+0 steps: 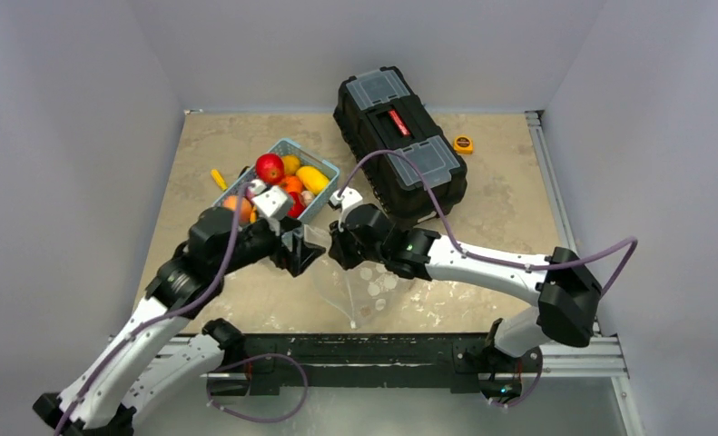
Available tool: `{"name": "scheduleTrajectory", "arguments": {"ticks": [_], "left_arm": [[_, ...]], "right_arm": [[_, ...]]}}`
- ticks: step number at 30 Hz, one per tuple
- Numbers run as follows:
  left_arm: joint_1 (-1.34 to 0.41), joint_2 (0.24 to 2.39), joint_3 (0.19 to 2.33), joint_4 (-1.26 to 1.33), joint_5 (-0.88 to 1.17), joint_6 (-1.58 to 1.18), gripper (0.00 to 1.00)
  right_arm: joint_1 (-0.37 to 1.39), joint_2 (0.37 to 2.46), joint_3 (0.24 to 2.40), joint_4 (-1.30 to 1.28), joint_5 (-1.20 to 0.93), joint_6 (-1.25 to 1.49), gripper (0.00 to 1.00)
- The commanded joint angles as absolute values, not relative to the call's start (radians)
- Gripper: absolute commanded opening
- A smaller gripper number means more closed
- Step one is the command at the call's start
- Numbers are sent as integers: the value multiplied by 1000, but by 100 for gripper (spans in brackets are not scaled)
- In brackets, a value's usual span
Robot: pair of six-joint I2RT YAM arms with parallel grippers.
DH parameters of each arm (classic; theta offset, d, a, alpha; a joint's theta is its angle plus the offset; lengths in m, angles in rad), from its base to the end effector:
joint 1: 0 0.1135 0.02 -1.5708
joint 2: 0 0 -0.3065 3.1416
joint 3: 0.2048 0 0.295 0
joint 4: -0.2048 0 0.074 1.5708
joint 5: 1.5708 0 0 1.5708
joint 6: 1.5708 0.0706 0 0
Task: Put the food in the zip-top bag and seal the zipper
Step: Open the zipper of the food storage bag at the center of the board.
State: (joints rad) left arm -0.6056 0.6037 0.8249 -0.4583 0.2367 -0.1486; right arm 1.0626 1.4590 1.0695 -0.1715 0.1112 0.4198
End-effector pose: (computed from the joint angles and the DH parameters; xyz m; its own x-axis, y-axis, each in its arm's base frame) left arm 0.1344 -0.1132 0.3759 -0.3007 0.0331 -0.9532 0.7040 0.6819 -0.1984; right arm 0.2004 0.3438 0.2872 -0.5716 -0.1939 -0.7973 -0.6456 0.7060 0.2912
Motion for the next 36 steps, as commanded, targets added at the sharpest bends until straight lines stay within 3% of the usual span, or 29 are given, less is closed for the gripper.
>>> {"name": "scheduleTrajectory", "arguments": {"ticks": [1,3,5,12,15,19,23,26,28,33,36], "left_arm": [[-609,800,904,-512,450,-158,79],[-610,829,920,-532,423,-158,69],[-609,826,918,-540,370,-156,66],[-609,790,910,-570,184,-153,70],[-610,772,924,-580,171,-151,65],[-610,645,866,-491,228,-142,82],[-609,562,830,-452,174,-149,85],[-610,551,856,-516,-28,-153,77],[-610,538,840,-517,-93,-153,76],[-610,655,865,-534,72,-139,76],[-610,786,934,-615,94,-135,50]], "right_arm": [[1062,1392,1097,-26,91,498,0],[1062,1377,1078,-7,99,518,0],[1062,1359,1058,36,110,528,0],[1062,1319,1038,48,145,534,0],[1061,1320,1037,52,146,533,0],[1062,1347,1053,29,143,529,0],[1062,1359,1051,31,130,531,0],[1062,1352,1051,27,148,529,0],[1061,1343,1051,20,168,529,0],[1062,1318,1046,17,194,524,0],[1062,1301,1040,22,197,521,0]]}}
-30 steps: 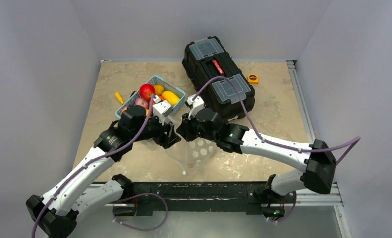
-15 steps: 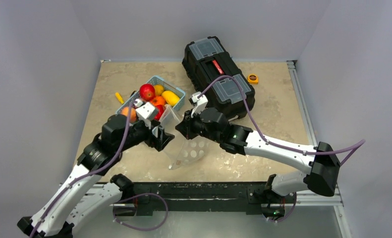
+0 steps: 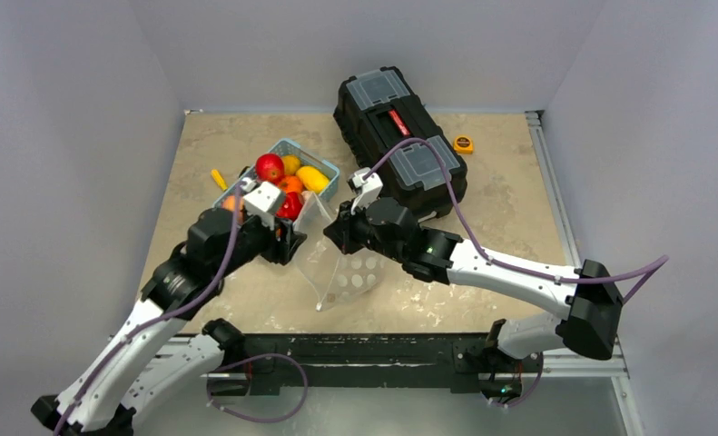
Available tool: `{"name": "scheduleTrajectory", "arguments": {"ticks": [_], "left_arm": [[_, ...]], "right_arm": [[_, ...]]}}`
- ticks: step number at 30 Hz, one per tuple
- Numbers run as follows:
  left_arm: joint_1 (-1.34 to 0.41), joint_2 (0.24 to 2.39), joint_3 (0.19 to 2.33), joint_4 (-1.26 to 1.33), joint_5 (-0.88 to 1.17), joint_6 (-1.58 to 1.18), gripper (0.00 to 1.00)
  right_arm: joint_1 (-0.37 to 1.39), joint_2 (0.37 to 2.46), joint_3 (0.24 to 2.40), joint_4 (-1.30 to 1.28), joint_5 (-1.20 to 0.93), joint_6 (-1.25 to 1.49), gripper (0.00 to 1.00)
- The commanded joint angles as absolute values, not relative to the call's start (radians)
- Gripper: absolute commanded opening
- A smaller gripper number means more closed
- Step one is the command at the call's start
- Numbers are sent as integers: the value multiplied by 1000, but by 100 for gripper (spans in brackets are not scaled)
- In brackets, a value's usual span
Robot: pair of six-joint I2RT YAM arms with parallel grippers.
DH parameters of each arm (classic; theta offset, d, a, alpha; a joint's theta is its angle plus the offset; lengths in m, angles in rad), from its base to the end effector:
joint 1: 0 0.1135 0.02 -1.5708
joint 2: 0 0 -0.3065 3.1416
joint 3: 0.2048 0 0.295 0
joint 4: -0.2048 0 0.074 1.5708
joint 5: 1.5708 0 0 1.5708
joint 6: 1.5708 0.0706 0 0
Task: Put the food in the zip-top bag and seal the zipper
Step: Open the zipper of the food storage bag at the center of the board.
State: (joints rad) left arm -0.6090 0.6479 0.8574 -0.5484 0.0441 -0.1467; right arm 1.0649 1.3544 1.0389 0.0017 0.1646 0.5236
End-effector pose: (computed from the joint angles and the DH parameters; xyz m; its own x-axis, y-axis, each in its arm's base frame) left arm 0.1475 -0.1066 0.3692 -0.3583 0.0718 -0.9309 0.5592 0.8149 -0.1524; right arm 0.1962 0.3303 0.3359 -0.5232 0.0734 -0.8490 -0.6071 0.6671 0.4318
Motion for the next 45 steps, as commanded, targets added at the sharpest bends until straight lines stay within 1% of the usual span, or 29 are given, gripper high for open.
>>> {"name": "scheduleTrajectory", "arguments": {"ticks": [1,3,5,6,7,8,11,16,19,26,32,34,37,42,43,44,45], "left_arm": [[-609,808,936,-617,100,-136,44],[-609,839,947,-637,126,-134,20],[-609,845,952,-634,150,-131,10],[-609,840,946,-626,155,-132,8],[-610,833,942,-621,154,-132,1],[-610,828,938,-616,150,-133,0],[-609,818,931,-607,138,-137,0],[-609,823,934,-608,123,-141,0],[-609,828,935,-611,120,-143,0],[-611,833,937,-617,111,-144,0],[-610,837,938,-616,113,-147,0],[-610,839,937,-617,119,-147,0],[-610,840,937,-617,118,-147,0],[-610,836,936,-615,118,-147,0],[-609,836,936,-615,116,-147,0],[-610,838,936,-615,113,-149,0],[-609,838,936,-615,108,-150,0]], "right_arm": [[1062,1296,1036,24,197,520,0],[1062,1291,1033,25,197,523,0],[1064,1290,1031,20,200,529,0],[1066,1291,1031,12,209,537,1],[1070,1294,1035,3,224,547,5],[1072,1300,1040,-21,233,560,10],[1085,1346,1078,-119,265,615,23],[1144,1400,1169,-322,397,727,37],[1176,1387,1164,-342,428,762,39],[1183,1328,1152,-352,469,734,36],[1183,1296,1115,-307,469,708,41],[1183,1301,1111,-284,462,698,39],[1183,1320,1112,-268,456,692,31],[1183,1342,1122,-254,422,690,29],[1183,1344,1122,-250,410,687,26],[1185,1343,1121,-248,400,682,15],[1183,1340,1120,-253,397,681,1]]}}
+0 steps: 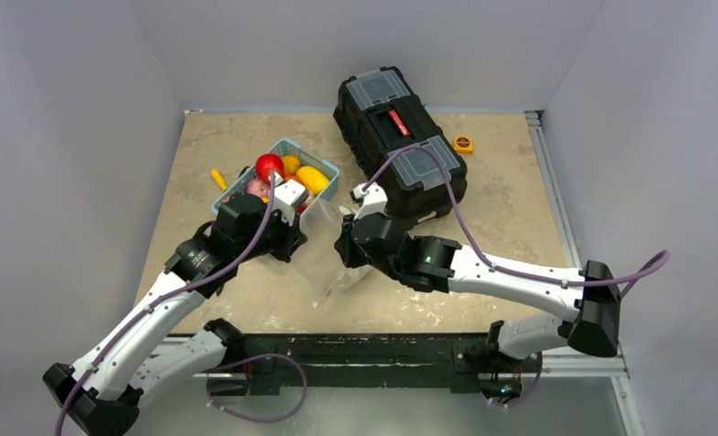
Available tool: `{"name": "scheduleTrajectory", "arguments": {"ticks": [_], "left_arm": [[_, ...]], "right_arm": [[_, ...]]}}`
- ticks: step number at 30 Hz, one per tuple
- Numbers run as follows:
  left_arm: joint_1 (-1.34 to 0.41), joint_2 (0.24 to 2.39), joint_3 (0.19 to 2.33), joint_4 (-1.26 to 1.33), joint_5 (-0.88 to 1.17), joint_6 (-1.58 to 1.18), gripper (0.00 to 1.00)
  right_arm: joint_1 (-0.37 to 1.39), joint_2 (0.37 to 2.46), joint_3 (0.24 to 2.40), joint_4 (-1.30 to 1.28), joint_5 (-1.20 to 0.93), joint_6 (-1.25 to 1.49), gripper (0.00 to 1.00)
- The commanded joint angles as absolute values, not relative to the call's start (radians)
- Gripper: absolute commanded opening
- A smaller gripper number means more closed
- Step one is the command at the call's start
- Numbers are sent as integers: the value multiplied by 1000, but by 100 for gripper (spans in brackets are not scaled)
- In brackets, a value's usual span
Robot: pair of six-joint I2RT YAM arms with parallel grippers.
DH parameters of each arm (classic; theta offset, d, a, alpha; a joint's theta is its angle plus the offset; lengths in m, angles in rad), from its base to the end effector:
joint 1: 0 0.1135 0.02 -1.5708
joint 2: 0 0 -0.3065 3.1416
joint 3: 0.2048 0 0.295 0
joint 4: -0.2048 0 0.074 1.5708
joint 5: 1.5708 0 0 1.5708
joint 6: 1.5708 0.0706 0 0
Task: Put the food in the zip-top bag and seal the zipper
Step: Open the zipper of the food storage bag at the center of the board.
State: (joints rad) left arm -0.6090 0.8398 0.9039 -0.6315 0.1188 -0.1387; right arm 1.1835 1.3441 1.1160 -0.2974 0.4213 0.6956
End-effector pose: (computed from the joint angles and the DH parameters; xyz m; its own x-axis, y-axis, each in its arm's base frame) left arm 0.1767 -0.1335 0.3426 -0.5264 0.1998 -0.8264 0.5828 0.7925 -0.1797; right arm 0.1649 0.3278 0.3358 -0.6013 0.0742 -0.7956 -0.4247 0.8137 0.3969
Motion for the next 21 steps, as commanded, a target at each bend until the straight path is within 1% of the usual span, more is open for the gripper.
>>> {"name": "scheduleTrajectory", "arguments": {"ticks": [1,2,4,5,7,11,16,19,21], "left_arm": [[-610,837,937,-616,106,-152,2],[-610,835,938,-616,102,-154,13],[-610,825,938,-616,86,-161,41],[-610,813,935,-614,77,-164,53],[-609,762,919,-596,56,-165,64],[-610,627,864,-527,27,-160,75],[-609,533,849,-516,-65,-167,78],[-610,530,858,-537,-113,-175,78],[-610,540,864,-546,-137,-181,78]], "right_arm": [[1183,1334,1116,-261,410,688,0],[1183,1327,1109,-271,423,693,0],[1183,1298,1086,-281,446,710,0],[1183,1282,1074,-280,446,715,0],[1184,1247,1051,-292,458,717,0],[1183,1160,1063,-428,531,692,0],[1183,972,1074,-646,613,607,0],[1183,838,1084,-750,611,583,0],[1183,775,1089,-764,579,565,0]]}}
